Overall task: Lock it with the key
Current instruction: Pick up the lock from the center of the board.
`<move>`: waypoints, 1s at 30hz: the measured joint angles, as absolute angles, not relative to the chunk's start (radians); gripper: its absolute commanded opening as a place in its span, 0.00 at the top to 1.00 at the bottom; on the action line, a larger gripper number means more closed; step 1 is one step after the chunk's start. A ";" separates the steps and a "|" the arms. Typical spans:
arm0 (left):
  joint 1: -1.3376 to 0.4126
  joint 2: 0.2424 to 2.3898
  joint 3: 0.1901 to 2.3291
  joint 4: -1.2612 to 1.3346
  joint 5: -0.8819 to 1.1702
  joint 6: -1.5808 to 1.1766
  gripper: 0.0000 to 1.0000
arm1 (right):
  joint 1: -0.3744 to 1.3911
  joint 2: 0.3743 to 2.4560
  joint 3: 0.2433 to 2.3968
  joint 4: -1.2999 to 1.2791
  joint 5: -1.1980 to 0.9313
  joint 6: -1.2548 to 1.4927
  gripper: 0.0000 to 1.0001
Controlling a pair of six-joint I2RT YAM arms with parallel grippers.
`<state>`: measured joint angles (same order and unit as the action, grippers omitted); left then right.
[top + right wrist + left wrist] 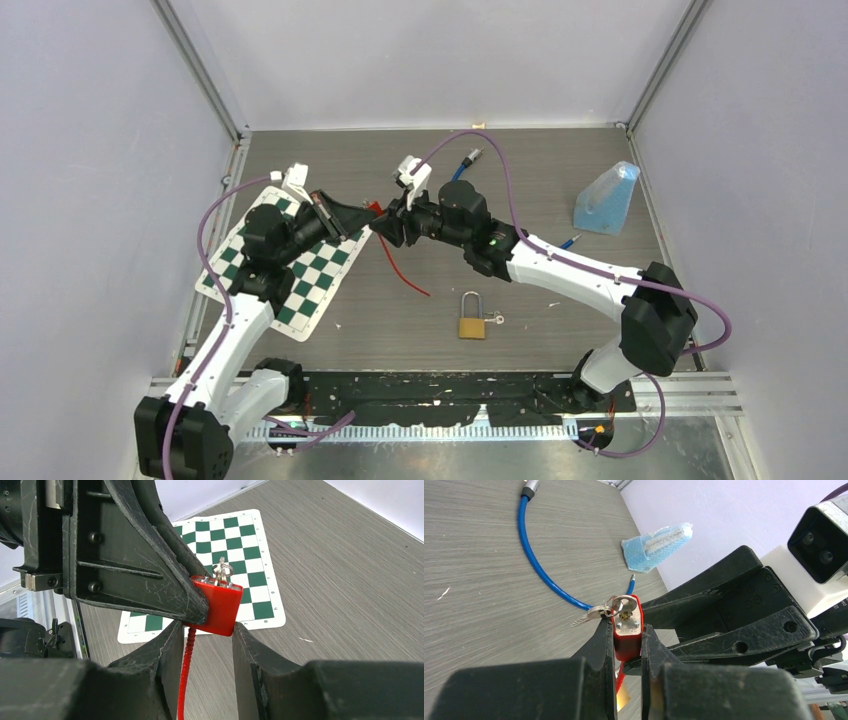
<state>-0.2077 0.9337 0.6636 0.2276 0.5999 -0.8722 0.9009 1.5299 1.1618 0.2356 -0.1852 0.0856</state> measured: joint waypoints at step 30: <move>-0.210 0.857 0.738 0.213 0.795 -0.753 0.97 | 0.920 1.419 0.974 0.437 -0.353 0.236 0.91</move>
